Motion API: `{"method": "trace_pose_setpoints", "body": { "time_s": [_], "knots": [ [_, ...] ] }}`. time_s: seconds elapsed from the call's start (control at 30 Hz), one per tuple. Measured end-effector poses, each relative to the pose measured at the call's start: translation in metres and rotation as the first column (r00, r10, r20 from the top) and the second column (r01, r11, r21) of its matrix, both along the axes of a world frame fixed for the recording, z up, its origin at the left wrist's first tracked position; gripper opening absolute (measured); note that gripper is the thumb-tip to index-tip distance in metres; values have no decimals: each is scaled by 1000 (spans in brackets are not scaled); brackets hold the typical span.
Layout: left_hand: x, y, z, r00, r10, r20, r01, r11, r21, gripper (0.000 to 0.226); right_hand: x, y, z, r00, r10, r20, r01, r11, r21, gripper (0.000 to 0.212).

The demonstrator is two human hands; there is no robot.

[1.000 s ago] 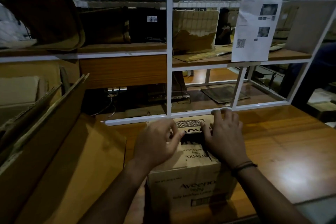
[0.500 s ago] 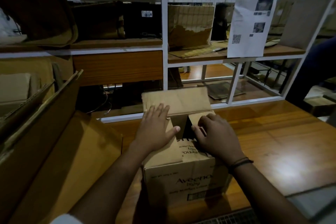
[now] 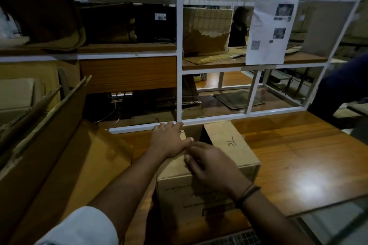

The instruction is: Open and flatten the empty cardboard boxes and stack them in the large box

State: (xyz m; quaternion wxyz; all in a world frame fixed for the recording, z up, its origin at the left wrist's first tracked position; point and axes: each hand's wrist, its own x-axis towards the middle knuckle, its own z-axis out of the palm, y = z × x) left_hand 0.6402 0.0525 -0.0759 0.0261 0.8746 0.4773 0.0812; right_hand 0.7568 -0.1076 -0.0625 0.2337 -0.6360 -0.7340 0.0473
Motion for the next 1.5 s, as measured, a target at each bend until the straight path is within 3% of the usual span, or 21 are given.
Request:
{"method": "trace_pose_setpoints", "body": {
  "time_s": [0.1, 0.2, 0.37, 0.5, 0.6, 0.7, 0.77, 0.83, 0.93, 1.0, 1.07, 1.13, 1.2, 1.23, 1.3, 1.33, 1.37, 1.4, 1.5],
  "knots": [
    [0, -1, 0, 1000, -1, 2, 1, 1000, 6, 80, -22, 4, -8, 974, -197, 111, 209, 972, -105, 38],
    [-1, -2, 2, 1000, 2, 11, -2, 1000, -2, 80, -24, 8, 4, 901, -375, 217, 418, 882, -215, 49],
    [-2, -3, 2, 1000, -3, 9, 3, 1000, 1, 80, 12, 13, 16, 791, -508, 341, 563, 823, -80, 54],
    [-3, -2, 0, 1000, -15, 15, 15, 1000, 16, 81, 54, 12, 13, 762, -590, 269, 643, 740, -198, 51],
    [-2, 0, -1, 1000, -11, 18, 11, 1000, 27, 81, 73, 8, 5, 815, -569, 111, 573, 762, -300, 38],
    [0, 3, -2, 998, 1, 55, -3, 1000, 30, 79, 81, 1, 1, 822, -569, 38, 554, 781, -290, 34],
    [0, 3, -1, 985, 7, 174, -9, 1000, 9, 74, 79, -2, -1, 808, -588, 32, 576, 777, -256, 36],
    [-2, 0, 5, 897, 22, 442, 23, 995, -97, 61, 74, -3, -4, 789, -610, 75, 611, 766, -200, 40],
    [-10, -6, 26, 548, 157, 822, 132, 954, -271, 37, 74, -6, -6, 797, -596, 101, 604, 781, -155, 41],
    [-23, -8, 45, 340, 287, 896, 206, 907, -368, 35, 75, -6, -5, 800, -597, 59, 597, 783, -174, 42],
    [-38, -5, 60, 260, 388, 884, 251, 857, -450, 32, 74, -5, -5, 789, -614, 39, 611, 776, -157, 42],
    [-55, 0, 67, 291, 408, 865, 140, 876, -461, 33, 72, -2, -7, 776, -630, 24, 628, 769, -124, 42],
    [-75, 9, 68, 394, 394, 831, -115, 918, -381, 42, 73, -1, -11, 769, -639, -3, 636, 766, -91, 42],
    [-85, 13, 66, 505, 389, 770, -237, 921, -309, 49, 73, 0, -12, 770, -638, -16, 636, 768, -75, 41],
    [-101, 13, 60, 759, 414, 503, -414, 903, -119, 58, 75, 0, -16, 772, -634, -44, 633, 774, -33, 40],
    [-104, 10, 54, 819, 420, 391, -434, 899, -57, 58, 75, 1, -18, 776, -627, -62, 628, 778, 1, 39],
    [-104, 2, 48, 860, 381, 339, -388, 920, -50, 54, 75, 2, -20, 783, -616, -86, 620, 783, 45, 37],
    [-100, -10, 40, 873, 298, 385, -282, 954, -100, 45, 74, 3, -22, 791, -601, -118, 611, 786, 97, 35],
    [-78, -50, 13, 817, 32, 576, 83, 981, -173, 32, 70, 6, -28, 807, -547, -225, 591, 762, 266, 25]
  ]
}}
